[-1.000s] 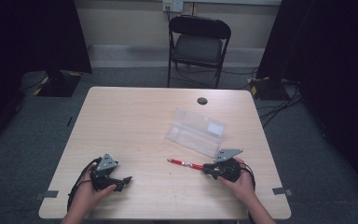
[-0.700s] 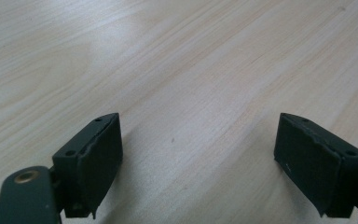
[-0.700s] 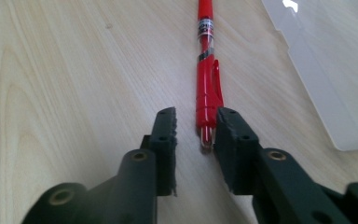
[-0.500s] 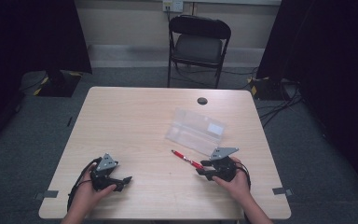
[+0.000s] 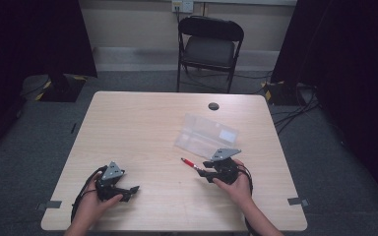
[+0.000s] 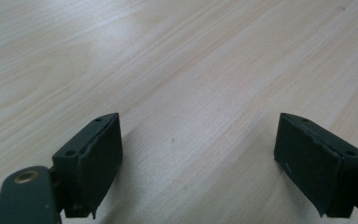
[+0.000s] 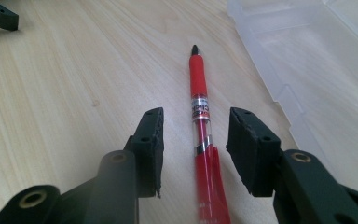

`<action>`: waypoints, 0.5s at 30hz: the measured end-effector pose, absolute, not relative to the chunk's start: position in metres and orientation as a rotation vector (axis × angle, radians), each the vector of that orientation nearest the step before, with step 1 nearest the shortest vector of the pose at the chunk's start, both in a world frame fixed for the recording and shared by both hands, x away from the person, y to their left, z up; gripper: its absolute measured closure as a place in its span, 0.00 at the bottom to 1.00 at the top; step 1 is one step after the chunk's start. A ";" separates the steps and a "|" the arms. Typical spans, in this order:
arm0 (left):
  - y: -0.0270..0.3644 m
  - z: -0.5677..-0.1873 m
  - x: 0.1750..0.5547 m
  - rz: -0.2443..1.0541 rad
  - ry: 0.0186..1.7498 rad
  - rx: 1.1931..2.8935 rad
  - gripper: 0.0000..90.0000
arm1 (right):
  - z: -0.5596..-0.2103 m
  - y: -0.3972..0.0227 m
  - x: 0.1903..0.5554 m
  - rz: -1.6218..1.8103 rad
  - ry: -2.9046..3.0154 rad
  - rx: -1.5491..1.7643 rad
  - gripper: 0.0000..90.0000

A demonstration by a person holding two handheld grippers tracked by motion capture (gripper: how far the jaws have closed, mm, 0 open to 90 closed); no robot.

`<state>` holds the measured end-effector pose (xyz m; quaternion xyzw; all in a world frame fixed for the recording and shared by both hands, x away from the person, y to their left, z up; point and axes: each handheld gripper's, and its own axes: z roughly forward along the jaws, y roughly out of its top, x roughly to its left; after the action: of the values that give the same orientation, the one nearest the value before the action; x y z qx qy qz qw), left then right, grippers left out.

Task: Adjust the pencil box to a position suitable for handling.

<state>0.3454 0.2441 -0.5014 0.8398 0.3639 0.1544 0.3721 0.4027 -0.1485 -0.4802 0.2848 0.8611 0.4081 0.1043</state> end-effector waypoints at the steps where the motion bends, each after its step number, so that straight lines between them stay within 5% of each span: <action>1: 0.244 -0.501 0.345 0.395 0.935 2.150 0.17 | -0.481 -0.148 0.404 1.196 2.540 0.841 0.63; 15: 0.244 -0.501 0.345 0.396 0.934 2.151 0.17 | -0.485 -0.142 0.407 1.177 2.551 0.841 0.63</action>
<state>0.3454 0.2440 -0.5015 0.8393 0.3645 0.1545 0.3726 0.4069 -0.1425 -0.4845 0.2852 0.8651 0.3992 0.1042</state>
